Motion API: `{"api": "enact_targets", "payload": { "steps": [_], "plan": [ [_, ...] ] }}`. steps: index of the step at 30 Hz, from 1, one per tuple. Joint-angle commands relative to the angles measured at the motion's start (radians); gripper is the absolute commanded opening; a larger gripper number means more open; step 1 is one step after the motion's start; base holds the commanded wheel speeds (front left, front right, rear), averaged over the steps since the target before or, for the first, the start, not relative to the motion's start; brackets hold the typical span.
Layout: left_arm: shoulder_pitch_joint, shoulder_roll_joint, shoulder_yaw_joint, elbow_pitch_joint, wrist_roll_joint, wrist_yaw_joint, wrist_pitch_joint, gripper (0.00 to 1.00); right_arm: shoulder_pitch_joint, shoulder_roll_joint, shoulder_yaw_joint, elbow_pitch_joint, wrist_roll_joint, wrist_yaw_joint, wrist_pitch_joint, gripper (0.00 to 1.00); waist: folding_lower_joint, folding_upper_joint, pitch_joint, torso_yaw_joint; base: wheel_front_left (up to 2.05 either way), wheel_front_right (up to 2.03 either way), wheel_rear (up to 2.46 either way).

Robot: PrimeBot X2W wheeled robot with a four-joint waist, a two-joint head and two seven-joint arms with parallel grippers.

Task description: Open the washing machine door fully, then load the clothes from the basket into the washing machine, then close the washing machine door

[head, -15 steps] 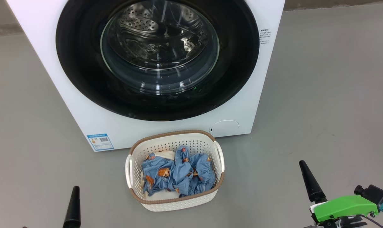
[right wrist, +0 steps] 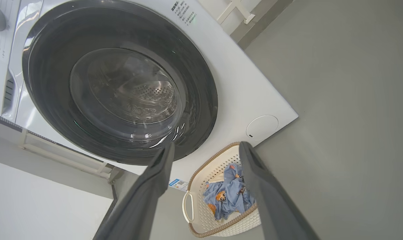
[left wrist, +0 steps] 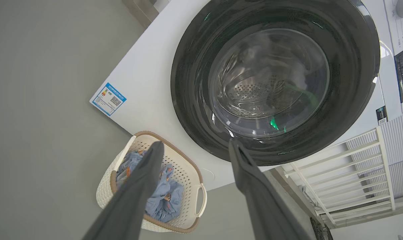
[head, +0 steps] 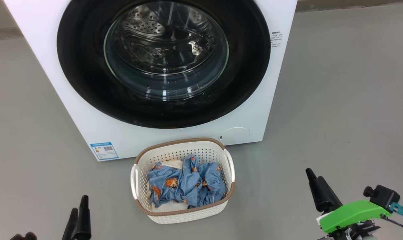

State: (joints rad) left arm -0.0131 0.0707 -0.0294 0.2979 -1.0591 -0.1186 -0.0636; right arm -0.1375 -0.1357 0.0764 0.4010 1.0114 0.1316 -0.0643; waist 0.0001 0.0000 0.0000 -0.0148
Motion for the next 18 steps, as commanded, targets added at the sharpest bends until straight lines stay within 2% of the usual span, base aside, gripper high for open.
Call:
{"api": "enact_targets", "payload": {
  "steps": [1, 18],
  "plan": [
    [-0.042, 0.028, 0.012, -0.021, 0.053, -0.006, -0.015, 1.0, -0.053, -0.018, 0.022, -0.017, -0.046, 0.0, -0.017, 1.0, -0.0001, 0.0, -0.001, -0.001, 0.0, 0.0, 0.0],
    [-0.035, 0.046, 0.007, -0.029, 0.298, -0.008, -0.063, 1.0, -0.085, -0.033, 0.052, -0.005, -0.264, -0.001, -0.064, 1.0, -0.0001, 0.0, -0.004, -0.007, 0.0, 0.0, 0.0]
  ]
}}
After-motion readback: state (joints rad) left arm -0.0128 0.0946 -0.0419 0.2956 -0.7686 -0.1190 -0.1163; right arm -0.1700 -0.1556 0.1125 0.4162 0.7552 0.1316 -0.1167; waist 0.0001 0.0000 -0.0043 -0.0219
